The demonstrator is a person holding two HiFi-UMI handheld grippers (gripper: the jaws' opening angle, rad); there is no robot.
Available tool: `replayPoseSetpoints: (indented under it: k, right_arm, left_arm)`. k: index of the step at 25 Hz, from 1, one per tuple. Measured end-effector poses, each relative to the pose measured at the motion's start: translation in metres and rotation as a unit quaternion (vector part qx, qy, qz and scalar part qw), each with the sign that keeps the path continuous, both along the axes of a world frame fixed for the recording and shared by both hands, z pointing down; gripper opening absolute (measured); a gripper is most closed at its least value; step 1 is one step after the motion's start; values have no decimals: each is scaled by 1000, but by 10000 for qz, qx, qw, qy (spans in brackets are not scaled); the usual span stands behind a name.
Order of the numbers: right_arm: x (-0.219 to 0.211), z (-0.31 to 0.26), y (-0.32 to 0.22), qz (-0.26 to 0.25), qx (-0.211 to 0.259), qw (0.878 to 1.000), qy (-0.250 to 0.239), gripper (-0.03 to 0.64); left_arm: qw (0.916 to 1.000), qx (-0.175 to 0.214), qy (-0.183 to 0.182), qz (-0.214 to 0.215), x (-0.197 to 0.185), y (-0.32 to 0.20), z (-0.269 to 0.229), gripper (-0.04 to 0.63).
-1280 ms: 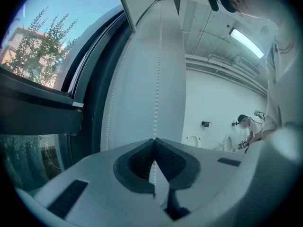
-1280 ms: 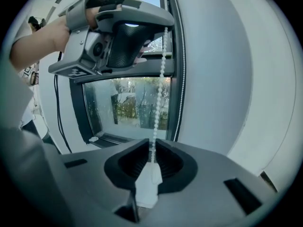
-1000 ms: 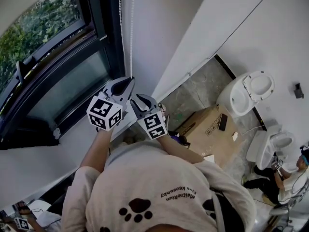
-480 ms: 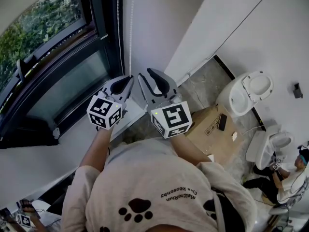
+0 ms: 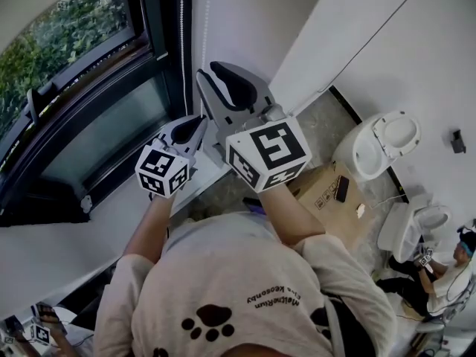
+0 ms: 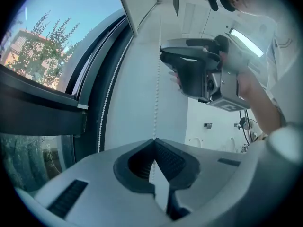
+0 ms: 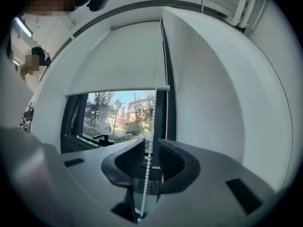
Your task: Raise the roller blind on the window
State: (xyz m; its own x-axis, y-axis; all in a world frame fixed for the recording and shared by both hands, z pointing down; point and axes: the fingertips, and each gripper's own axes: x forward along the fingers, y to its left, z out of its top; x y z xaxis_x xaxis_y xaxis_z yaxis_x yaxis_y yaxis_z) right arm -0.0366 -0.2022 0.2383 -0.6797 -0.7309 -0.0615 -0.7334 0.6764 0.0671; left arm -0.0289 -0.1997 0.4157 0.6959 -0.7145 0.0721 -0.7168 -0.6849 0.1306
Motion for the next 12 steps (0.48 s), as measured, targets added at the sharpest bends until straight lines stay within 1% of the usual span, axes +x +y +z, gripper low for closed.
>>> replayPoseSetpoints:
  k: [5,8,12]
  right_arm:
    - [-8,-19,-14,4,83,9999,65,83]
    - [-12,-23,-16,1,181,9998,103,30]
    - [-11,-24,-12,12,299,9995,61,16]
  left_arm:
    - [10000,0,4,12,1,-1,0,8]
    - [10000,-6,8,20,3,-2,1,8]
    - [10000,12,12,7,3,-2,0,8]
